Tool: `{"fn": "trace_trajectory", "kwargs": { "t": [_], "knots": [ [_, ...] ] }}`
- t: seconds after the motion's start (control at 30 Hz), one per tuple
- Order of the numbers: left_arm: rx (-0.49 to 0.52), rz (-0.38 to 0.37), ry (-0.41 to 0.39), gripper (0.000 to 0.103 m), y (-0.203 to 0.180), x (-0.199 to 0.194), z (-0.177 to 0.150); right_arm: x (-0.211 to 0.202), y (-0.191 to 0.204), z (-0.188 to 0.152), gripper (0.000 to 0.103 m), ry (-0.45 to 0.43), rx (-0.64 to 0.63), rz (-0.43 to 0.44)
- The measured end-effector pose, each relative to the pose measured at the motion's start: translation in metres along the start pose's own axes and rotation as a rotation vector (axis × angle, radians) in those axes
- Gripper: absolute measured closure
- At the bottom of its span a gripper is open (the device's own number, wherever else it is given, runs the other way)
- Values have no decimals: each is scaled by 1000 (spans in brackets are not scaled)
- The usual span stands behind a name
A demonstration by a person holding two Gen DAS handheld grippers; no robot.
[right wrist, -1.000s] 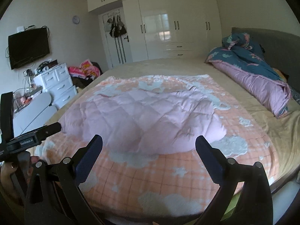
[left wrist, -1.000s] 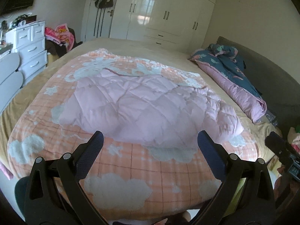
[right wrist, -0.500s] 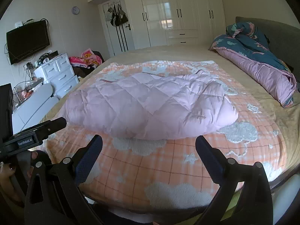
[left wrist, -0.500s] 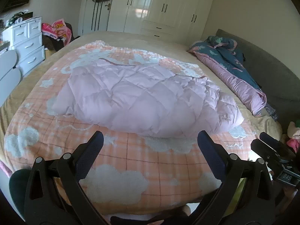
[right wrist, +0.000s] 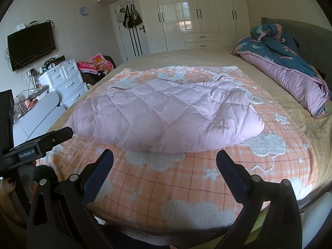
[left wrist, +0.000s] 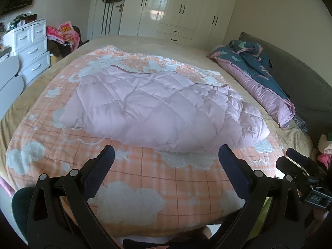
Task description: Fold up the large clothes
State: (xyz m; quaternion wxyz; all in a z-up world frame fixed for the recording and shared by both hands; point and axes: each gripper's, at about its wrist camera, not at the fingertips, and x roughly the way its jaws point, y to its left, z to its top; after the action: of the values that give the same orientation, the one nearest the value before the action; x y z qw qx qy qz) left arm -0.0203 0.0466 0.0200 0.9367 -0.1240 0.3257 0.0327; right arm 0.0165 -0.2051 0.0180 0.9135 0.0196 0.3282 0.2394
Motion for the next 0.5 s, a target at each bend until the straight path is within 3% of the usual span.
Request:
{"fn": "trace_trajectory", "kwargs": {
  "t": [0.5],
  "knots": [
    [16, -5, 8, 9, -1, -1, -1, -1, 1, -2, 4, 2, 5, -2]
  ]
}}
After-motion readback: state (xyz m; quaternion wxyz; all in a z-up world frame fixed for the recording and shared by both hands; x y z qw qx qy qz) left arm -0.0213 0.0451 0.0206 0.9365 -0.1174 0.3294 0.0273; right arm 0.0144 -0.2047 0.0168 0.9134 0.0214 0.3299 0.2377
